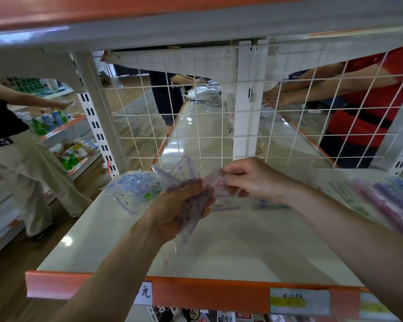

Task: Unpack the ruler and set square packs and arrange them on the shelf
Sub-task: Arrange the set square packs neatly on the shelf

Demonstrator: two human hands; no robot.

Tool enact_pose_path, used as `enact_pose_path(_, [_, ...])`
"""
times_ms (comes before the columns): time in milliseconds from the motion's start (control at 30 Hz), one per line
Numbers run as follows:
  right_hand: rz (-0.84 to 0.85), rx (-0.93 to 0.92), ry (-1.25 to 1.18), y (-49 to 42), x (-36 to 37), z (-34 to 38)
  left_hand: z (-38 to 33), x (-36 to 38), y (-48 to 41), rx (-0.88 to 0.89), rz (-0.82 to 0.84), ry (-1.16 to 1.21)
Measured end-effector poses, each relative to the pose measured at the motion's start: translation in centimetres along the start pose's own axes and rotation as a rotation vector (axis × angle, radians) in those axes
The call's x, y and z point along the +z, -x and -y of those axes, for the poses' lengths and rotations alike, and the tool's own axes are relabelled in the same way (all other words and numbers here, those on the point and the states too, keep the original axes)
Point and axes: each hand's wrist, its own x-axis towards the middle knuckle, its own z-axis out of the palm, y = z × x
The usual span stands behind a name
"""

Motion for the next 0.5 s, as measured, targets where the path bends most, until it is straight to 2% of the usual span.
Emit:
enact_pose_path(67, [0.004,-0.129,0.173,-0.1,0.4,0.1,0.0,-0.2,0.0,0.005,-0.022,-0.001])
enact_pose_path(267, [0.022,-0.219,0.612,0.2,0.9,1.2,-0.2,-0.6,0.2,-0.01,-0.073,0.049])
enact_pose_path(400, [0.045,-0.208,0.694,-0.4,0.7,1.2,-0.3,-0.9,0.0,-0.042,-0.095,0.114])
enact_pose_path(500, [0.043,-0.096,0.591,-0.9,-0.4,1.1,-0.9,-2.2,-0.5,-0.021,-0.121,0.139])
